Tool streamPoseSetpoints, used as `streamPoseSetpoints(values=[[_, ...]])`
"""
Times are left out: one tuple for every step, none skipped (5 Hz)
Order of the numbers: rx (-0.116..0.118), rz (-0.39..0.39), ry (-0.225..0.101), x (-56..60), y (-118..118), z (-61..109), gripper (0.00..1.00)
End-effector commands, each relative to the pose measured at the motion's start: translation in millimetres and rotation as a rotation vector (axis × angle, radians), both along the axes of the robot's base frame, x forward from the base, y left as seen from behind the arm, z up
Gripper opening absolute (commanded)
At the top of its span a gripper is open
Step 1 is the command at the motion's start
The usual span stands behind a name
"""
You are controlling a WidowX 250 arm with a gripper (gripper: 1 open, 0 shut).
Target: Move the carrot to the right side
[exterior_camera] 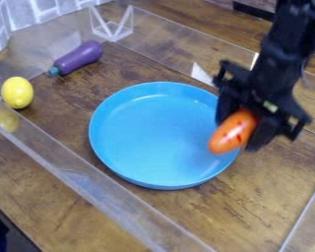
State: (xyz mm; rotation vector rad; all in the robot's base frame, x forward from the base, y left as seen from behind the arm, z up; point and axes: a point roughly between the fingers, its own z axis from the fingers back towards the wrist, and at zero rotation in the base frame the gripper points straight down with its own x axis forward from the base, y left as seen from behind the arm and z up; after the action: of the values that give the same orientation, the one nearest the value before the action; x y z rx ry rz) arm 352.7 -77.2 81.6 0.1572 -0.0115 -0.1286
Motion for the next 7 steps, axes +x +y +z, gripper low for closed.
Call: streamPoseSetpoints(values=[[-0.034,-0.017,-0.057,17.2,0,19.2,0.00],[-0.044,-0.033,-0.051,20.8,-10,12.0,0.00],[-0.054,-0.050,-0.044,23.0,-19,6.2,0.00],[-0.068,-0.062,-0.032,24.5,-27,-4.1,0.00],[-0.085,-0.101,-0.018,27.6,-21,-12.0,0.00],[-0.102,-0.140,-0.013,29.1,-16,-10.0,0.00],[-0.116,-0.129,-0.012,31.3,-14,-22.2,0.00]])
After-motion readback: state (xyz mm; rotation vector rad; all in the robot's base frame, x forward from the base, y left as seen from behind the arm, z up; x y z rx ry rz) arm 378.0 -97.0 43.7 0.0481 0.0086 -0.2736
